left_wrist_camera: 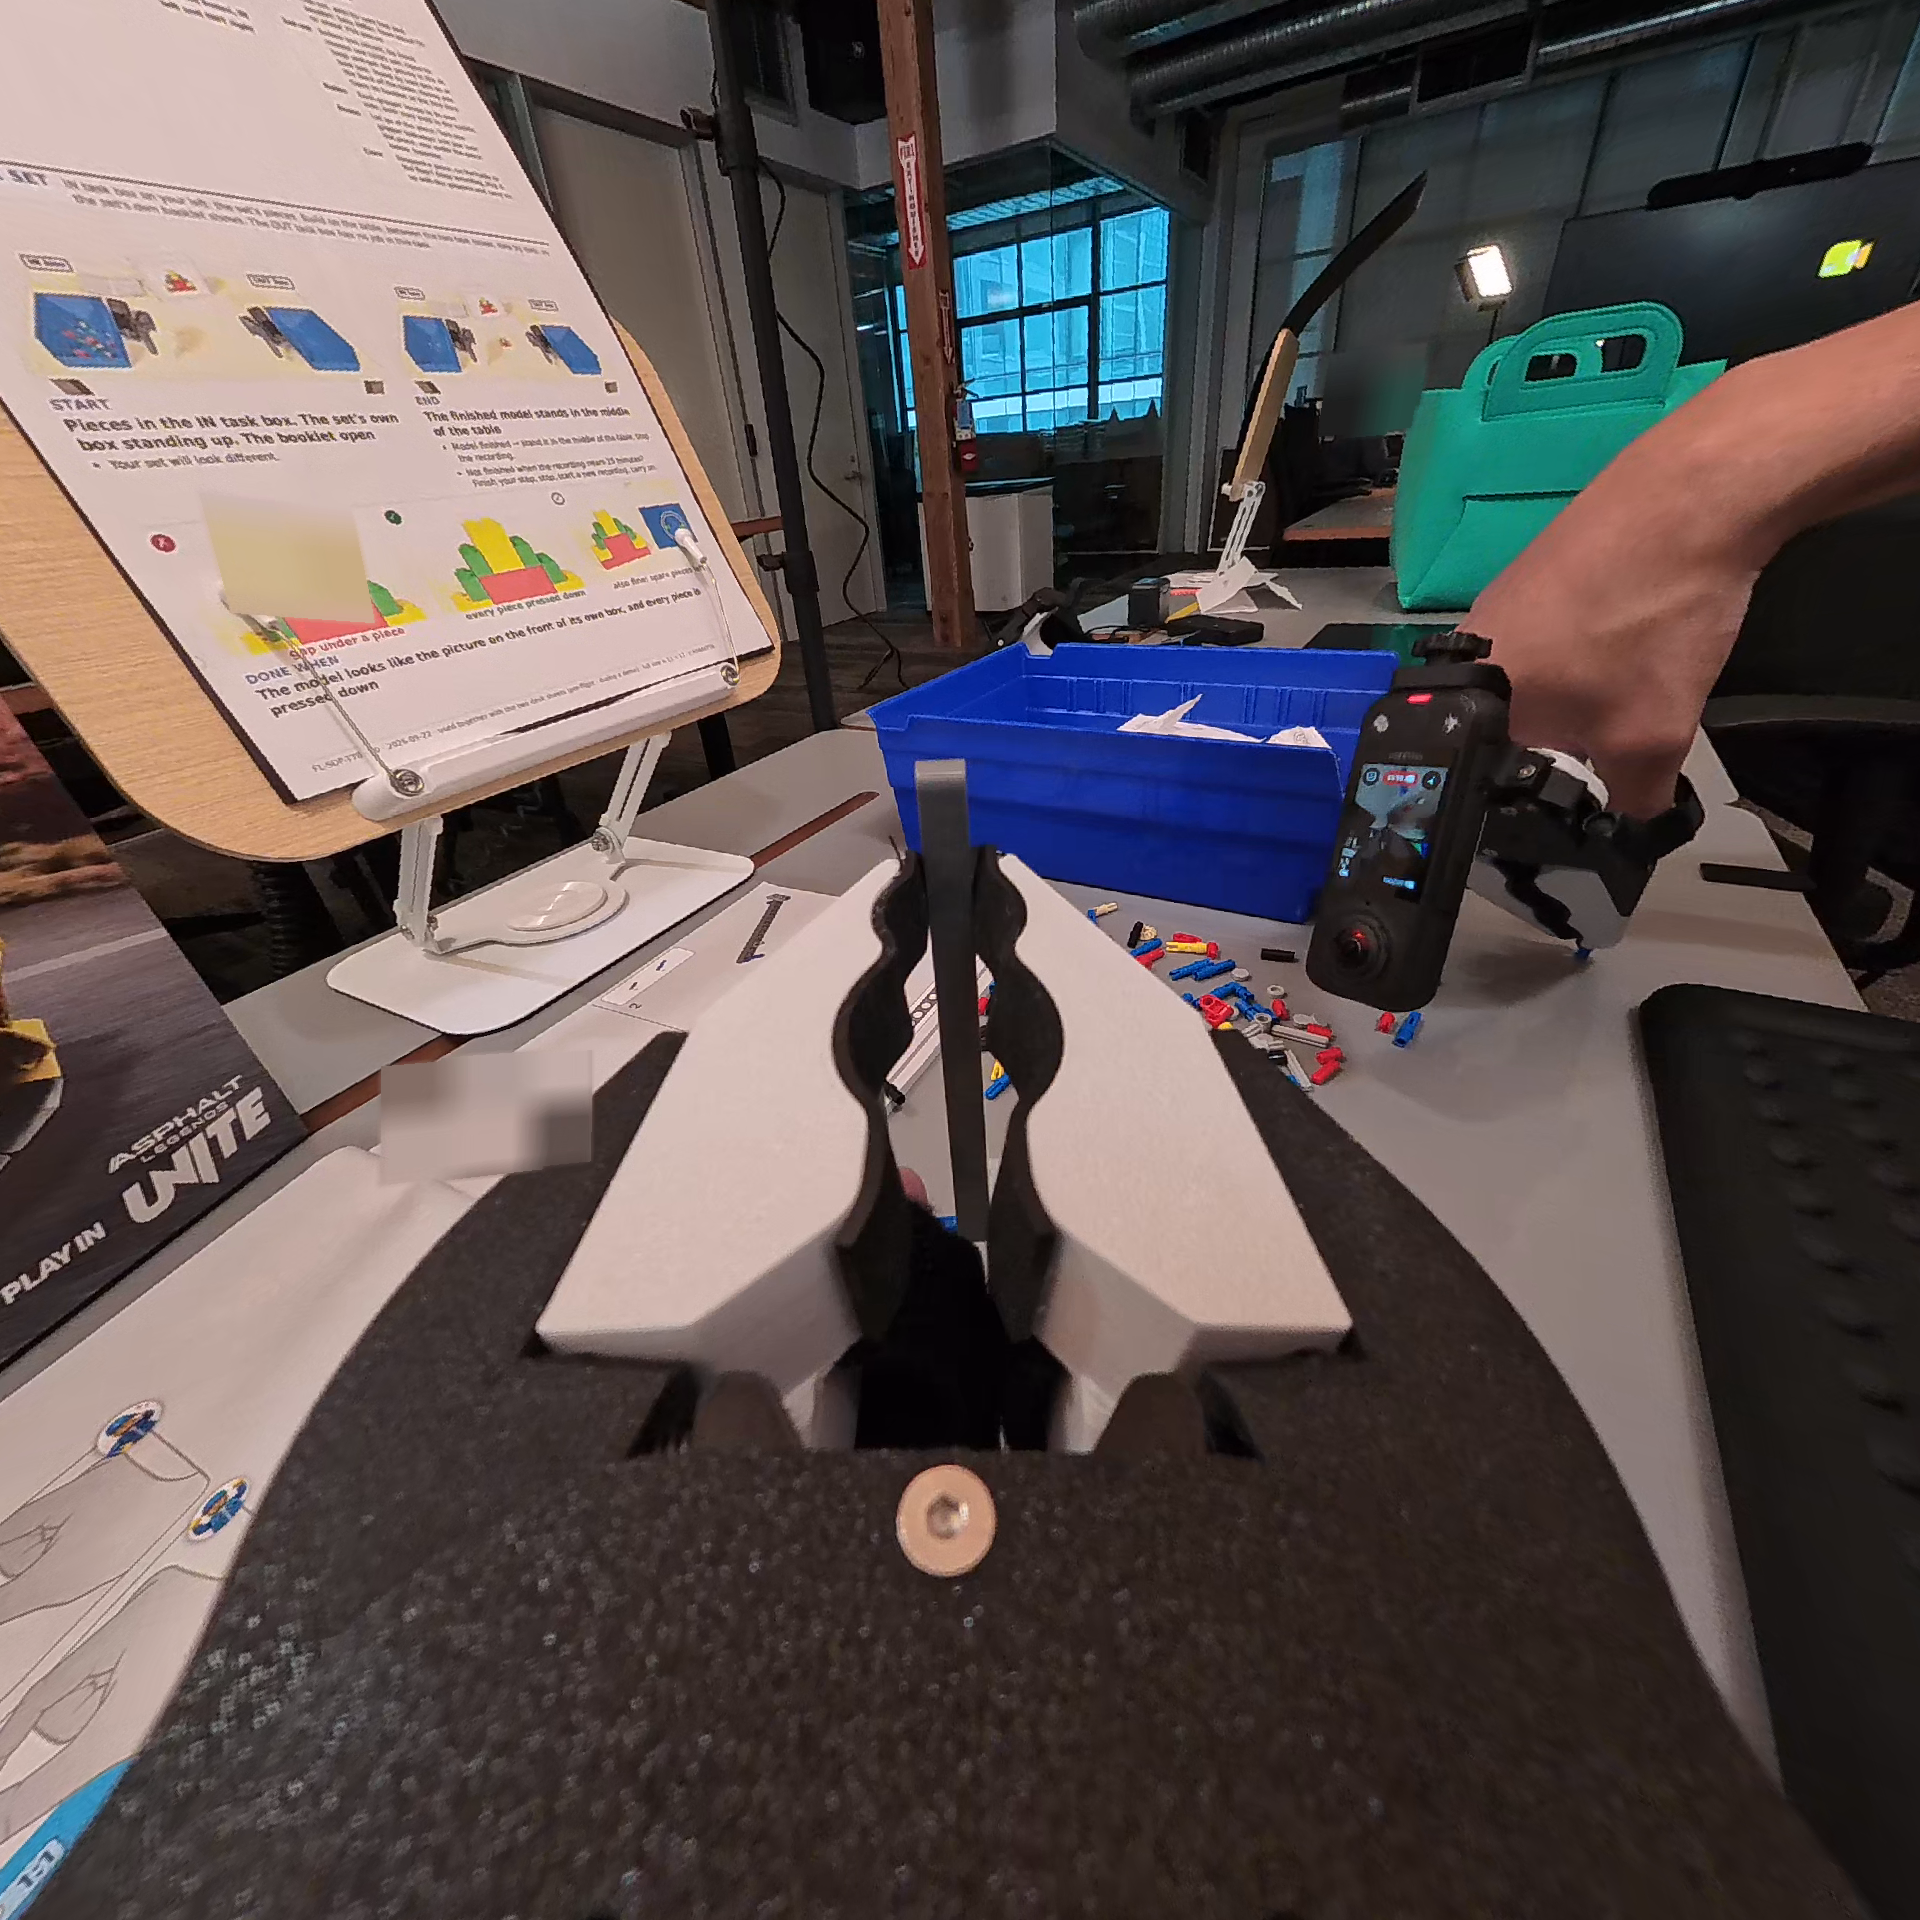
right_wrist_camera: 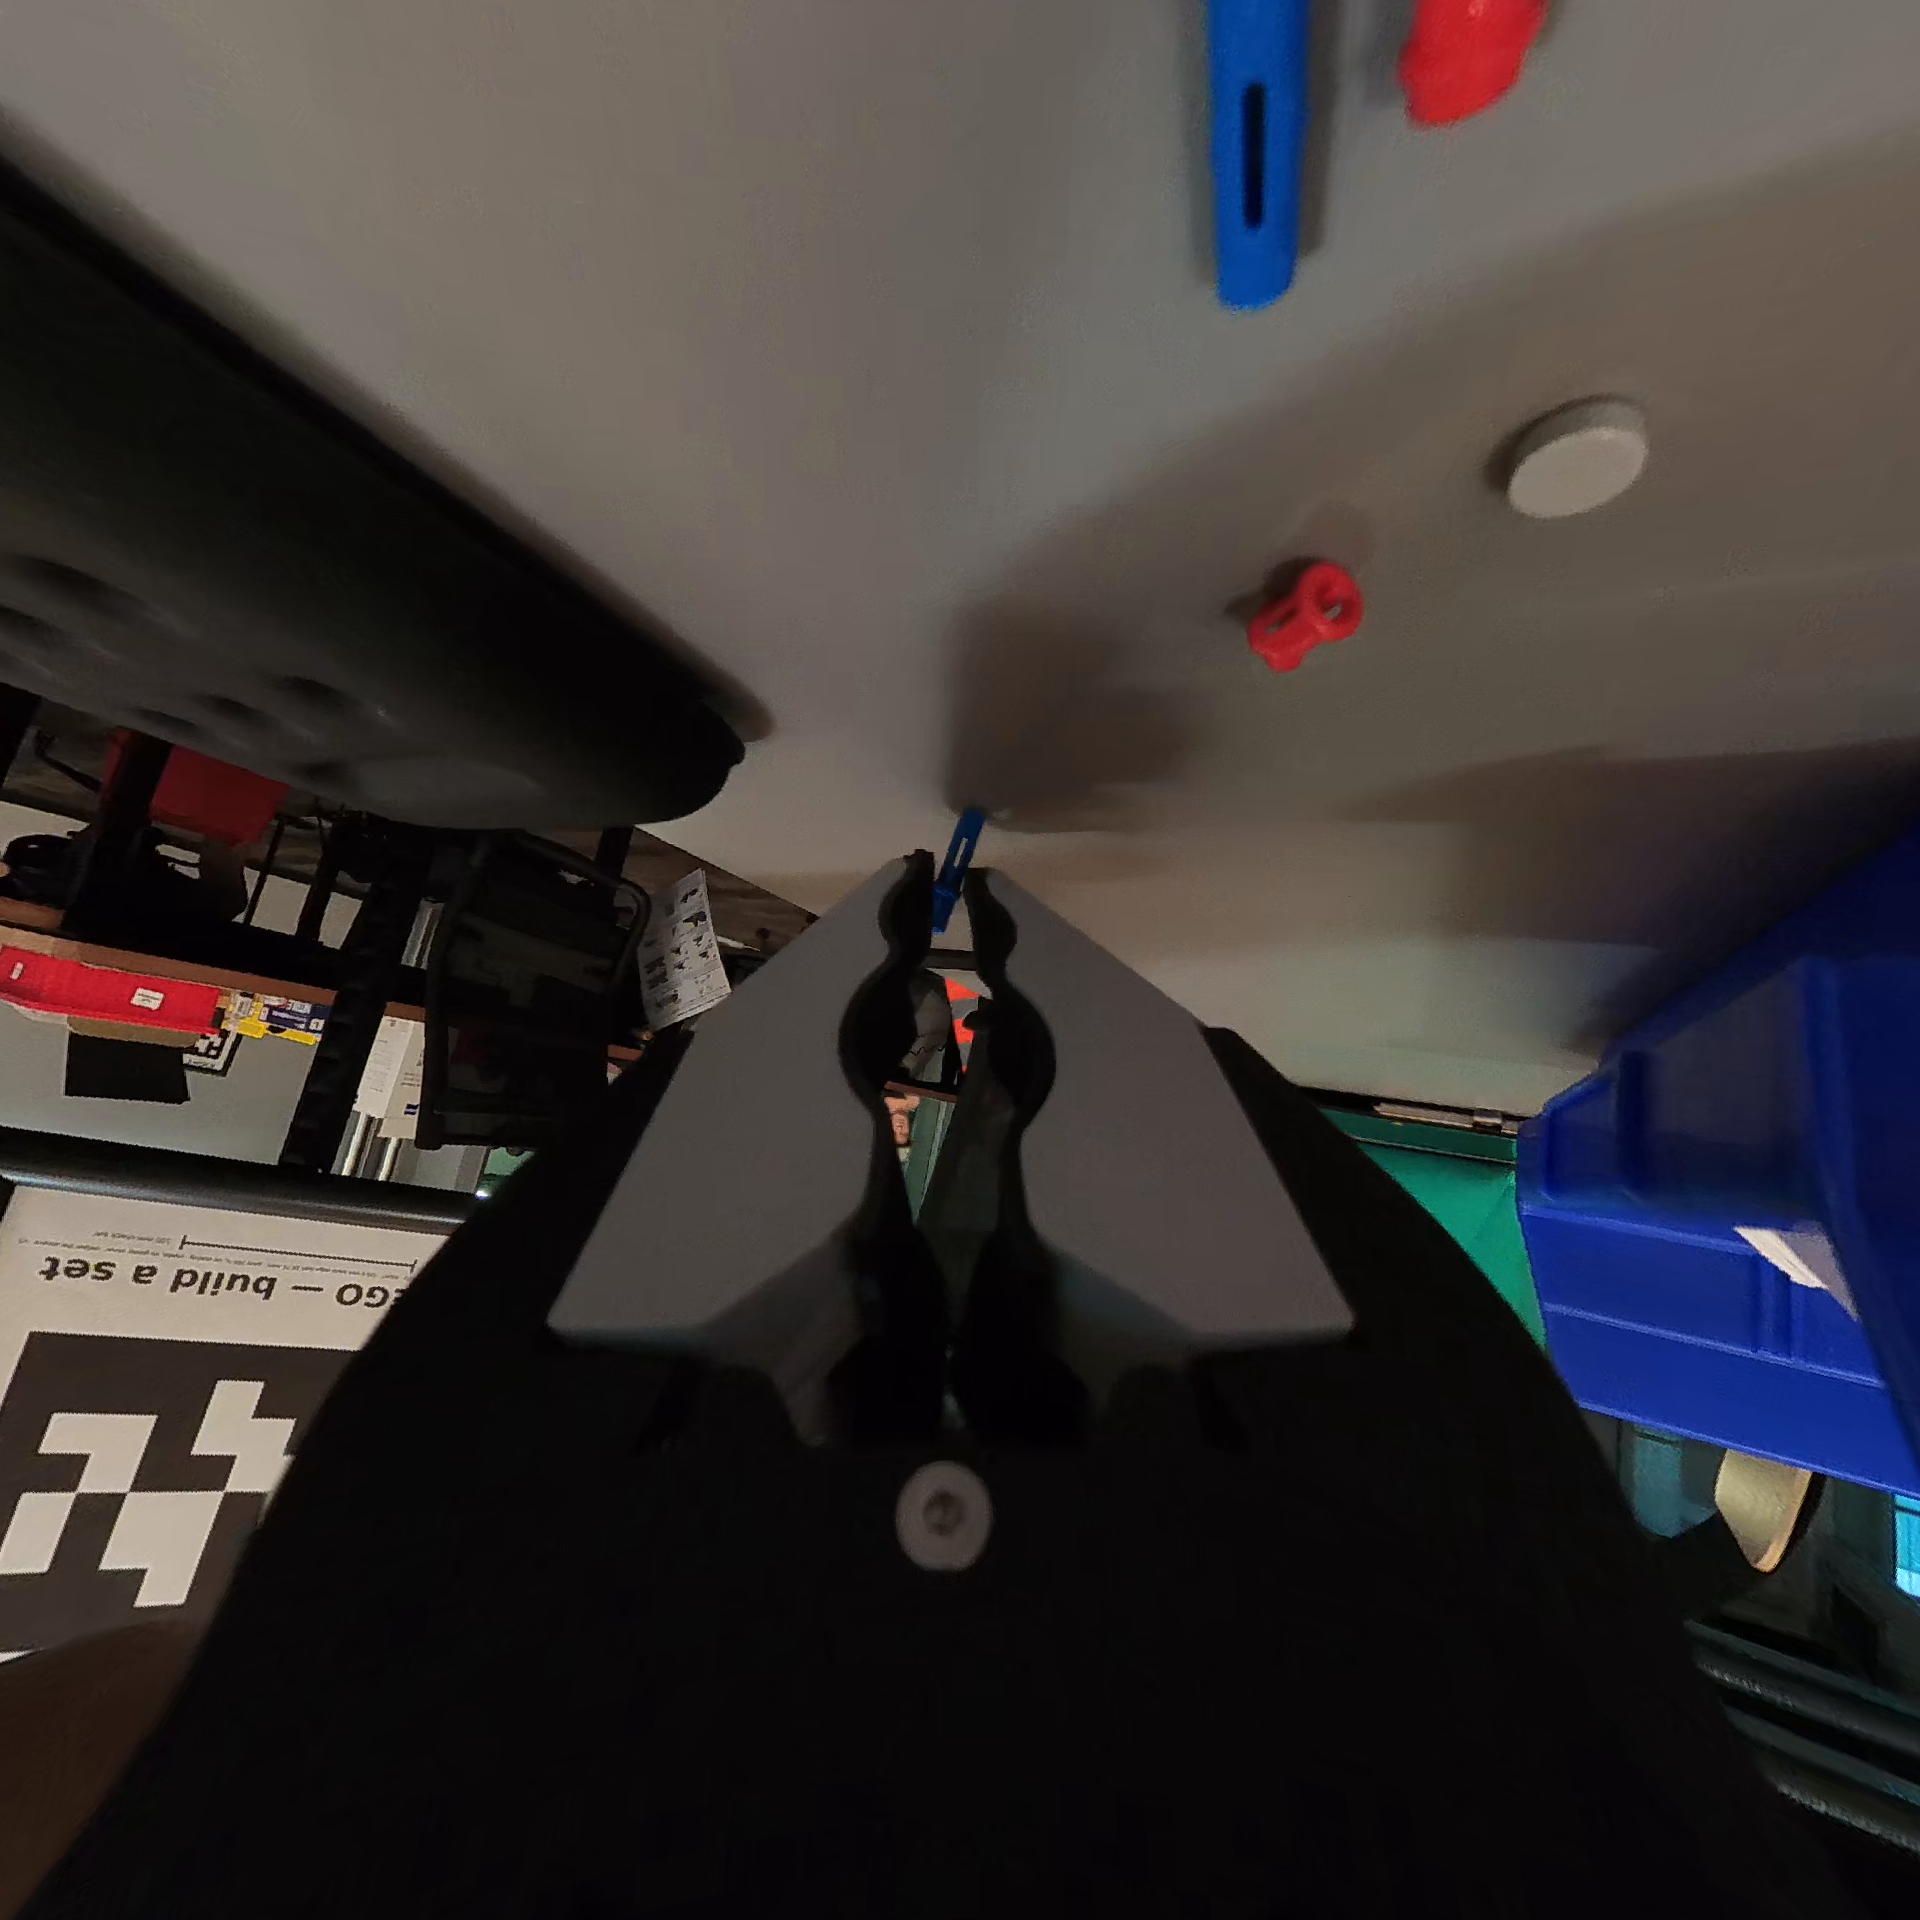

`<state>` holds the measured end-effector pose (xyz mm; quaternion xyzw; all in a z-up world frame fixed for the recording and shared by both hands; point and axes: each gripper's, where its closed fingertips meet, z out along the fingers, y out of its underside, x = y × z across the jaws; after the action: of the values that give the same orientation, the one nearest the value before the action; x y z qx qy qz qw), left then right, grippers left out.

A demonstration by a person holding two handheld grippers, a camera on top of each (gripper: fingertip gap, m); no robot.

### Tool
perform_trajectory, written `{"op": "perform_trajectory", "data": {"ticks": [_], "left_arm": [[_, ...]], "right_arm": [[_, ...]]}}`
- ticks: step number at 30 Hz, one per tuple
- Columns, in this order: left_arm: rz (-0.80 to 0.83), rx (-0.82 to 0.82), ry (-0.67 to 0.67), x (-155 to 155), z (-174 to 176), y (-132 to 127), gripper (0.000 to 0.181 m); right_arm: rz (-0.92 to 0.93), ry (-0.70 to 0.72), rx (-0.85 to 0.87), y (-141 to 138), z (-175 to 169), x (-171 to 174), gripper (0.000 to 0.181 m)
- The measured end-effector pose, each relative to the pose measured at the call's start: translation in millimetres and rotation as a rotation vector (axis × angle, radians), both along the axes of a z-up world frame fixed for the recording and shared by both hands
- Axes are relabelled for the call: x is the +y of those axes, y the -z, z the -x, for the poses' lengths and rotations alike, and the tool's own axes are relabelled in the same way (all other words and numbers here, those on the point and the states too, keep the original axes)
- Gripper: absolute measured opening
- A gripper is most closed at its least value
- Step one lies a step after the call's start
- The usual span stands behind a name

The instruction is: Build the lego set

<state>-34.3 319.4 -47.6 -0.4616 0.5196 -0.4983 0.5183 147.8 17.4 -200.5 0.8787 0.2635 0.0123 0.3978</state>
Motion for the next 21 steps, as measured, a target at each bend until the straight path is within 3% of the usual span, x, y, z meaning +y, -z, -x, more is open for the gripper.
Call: {"op": "perform_trajectory", "data": {"ticks": [16,21], "left_arm": [[-0.013,0.011,0.003,-2.2,-1.9,3.2,0.006],[-0.016,0.007,0.0,-1.9,-1.1,2.5,0.006]], "right_arm": [[-0.048,-0.019,0.001,0.0,-2.3,7.8,0.01],[-0.151,-0.027,0.031,-2.4,2.5,22.4,0.012]]}}
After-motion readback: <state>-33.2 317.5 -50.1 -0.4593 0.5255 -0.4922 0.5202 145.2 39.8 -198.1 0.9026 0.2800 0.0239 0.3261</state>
